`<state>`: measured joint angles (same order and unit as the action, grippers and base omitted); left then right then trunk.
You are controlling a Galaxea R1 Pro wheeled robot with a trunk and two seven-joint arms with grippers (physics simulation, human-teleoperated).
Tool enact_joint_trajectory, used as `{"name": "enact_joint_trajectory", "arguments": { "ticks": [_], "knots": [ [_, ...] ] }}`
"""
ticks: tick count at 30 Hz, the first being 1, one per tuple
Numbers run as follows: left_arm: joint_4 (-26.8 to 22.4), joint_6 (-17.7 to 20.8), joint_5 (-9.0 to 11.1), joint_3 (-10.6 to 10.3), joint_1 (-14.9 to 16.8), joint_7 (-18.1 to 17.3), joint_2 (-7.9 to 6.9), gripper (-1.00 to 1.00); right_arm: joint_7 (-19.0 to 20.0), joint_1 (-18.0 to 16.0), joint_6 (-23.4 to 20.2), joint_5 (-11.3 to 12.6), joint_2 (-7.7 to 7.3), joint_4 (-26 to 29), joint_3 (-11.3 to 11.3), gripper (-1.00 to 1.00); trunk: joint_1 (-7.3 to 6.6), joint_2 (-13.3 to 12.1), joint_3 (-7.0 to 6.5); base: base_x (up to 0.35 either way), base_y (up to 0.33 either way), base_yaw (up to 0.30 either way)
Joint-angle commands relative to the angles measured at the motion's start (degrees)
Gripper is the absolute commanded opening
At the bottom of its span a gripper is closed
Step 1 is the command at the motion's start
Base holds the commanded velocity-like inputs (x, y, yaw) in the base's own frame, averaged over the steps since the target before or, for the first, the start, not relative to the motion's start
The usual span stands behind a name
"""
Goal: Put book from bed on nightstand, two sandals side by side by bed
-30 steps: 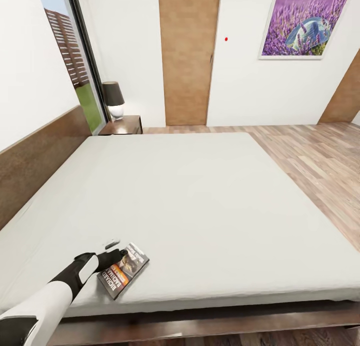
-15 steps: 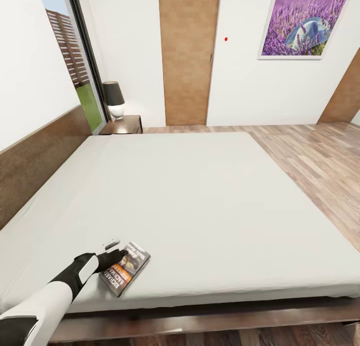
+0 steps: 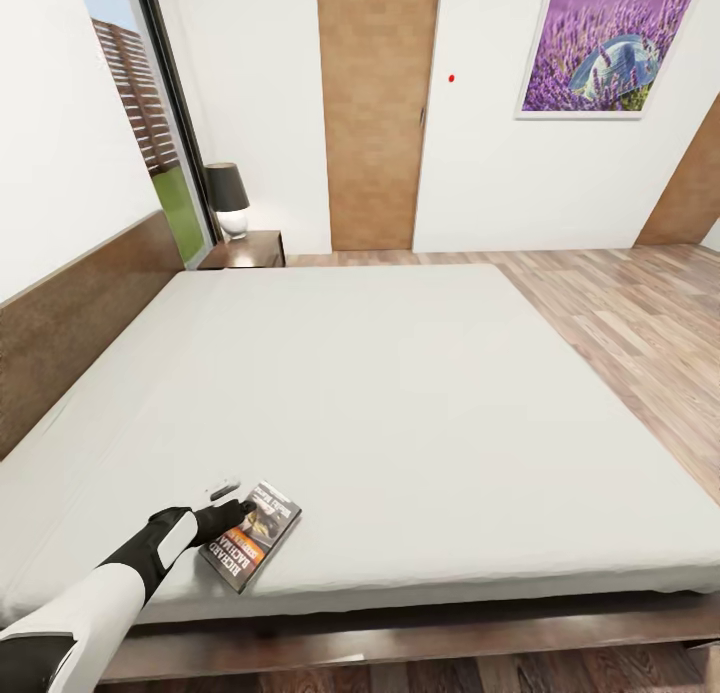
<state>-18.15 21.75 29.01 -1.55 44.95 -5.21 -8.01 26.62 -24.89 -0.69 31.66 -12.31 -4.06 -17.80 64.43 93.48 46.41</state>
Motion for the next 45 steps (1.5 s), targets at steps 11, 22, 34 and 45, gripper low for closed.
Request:
{"name": "enact_joint_trajectory", "arguments": {
  "ticks": [11, 22, 34, 45],
  "knots": [
    [0.0, 0.5, 0.5, -0.2, 0.0, 0.0, 0.01, 1.00, 0.3, -0.1, 0.0, 0.5, 0.01, -0.2, -0.4, 1.00, 0.00, 0.0, 0.03, 0.000, 0.000, -0.105],
    [0.0, 0.4, 0.5, -0.2, 0.0, 0.0, 0.01, 1.00, 0.4, -0.1, 0.0, 0.5, 0.01, -0.2, -0.4, 1.00, 0.00, 0.0, 0.03, -0.018, 0.000, -0.003],
    [0.0, 0.4, 0.5, -0.2, 0.0, 0.0, 0.01, 1.00, 0.3, -0.1, 0.0, 0.5, 0.01, -0.2, -0.4, 1.00, 0.00, 0.0, 0.03, -0.095, 0.000, 0.000],
    [0.0, 0.4, 0.5, -0.2, 0.0, 0.0, 0.01, 1.00, 0.3, -0.1, 0.0, 0.5, 0.01, -0.2, -0.4, 1.00, 0.00, 0.0, 0.03, -0.001, 0.000, 0.000]
  ]
}}
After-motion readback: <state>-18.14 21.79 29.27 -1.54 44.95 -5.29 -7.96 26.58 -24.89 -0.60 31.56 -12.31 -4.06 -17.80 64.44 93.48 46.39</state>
